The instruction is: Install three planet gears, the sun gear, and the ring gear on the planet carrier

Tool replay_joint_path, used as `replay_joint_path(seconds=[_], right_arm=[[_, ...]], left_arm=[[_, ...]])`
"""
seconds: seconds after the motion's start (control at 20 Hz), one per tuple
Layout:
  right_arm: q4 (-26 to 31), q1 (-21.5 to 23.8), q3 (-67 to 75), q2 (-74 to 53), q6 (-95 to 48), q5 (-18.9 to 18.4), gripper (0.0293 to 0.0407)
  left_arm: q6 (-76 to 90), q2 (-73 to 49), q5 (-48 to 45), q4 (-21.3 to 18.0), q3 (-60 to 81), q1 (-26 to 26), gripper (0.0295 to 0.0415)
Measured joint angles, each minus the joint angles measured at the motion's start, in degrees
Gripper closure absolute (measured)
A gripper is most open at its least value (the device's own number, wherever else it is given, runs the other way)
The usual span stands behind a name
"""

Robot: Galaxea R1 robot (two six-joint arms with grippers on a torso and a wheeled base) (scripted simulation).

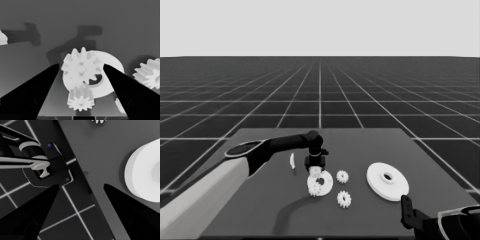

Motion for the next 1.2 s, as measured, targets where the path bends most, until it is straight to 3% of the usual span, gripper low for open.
replay_joint_path(seconds=[0.35,0.45,0.5,0.65,0.85,0.9,0.95,1.05,1.2], right_arm=[[0.0,0.0,0.0,0.0,0.0,0.0,0.0315],[0.0,0.0,0.0,0.0,0.0,0.0,0.0315],[0.0,0.0,0.0,0.0,0.0,0.0,0.0315],[0.0,0.0,0.0,0.0,0.0,0.0,0.0315],[0.0,0.0,0.0,0.0,0.0,0.0,0.0315],[0.0,0.0,0.0,0.0,0.0,0.0,0.0315],[0.0,0.0,0.0,0.0,0.0,0.0,0.0315],[0.0,0.0,0.0,0.0,0.0,0.0,0.0315],[0.0,0.0,0.0,0.0,0.0,0.0,0.0315]], left_arm=[[0.01,0.01,-0.02,0.01,-0.03,0.01,0.0326],[-6.48,-3.85,6.44,-10.56,11.56,-11.39,0.0326],[-6.43,-3.71,7.14,-13.5,11.41,-14.96,0.0326],[-5.55,-3.15,7.94,-16.81,9.92,-18.65,0.0326],[-5.19,-2.95,8.15,-17.53,9.36,-19.32,0.0326],[22.39,-18.06,-12.61,-9.47,35.82,-21.57,0.0301],[47.68,-40.75,-25.45,-4.6,58.17,-23.56,0.0296],[71.96,-65.35,-37.34,-0.03,78.88,-25.47,0.0319],[82.2,-74.99,-42.4,1.9,87.75,-26.31,0.0325]])
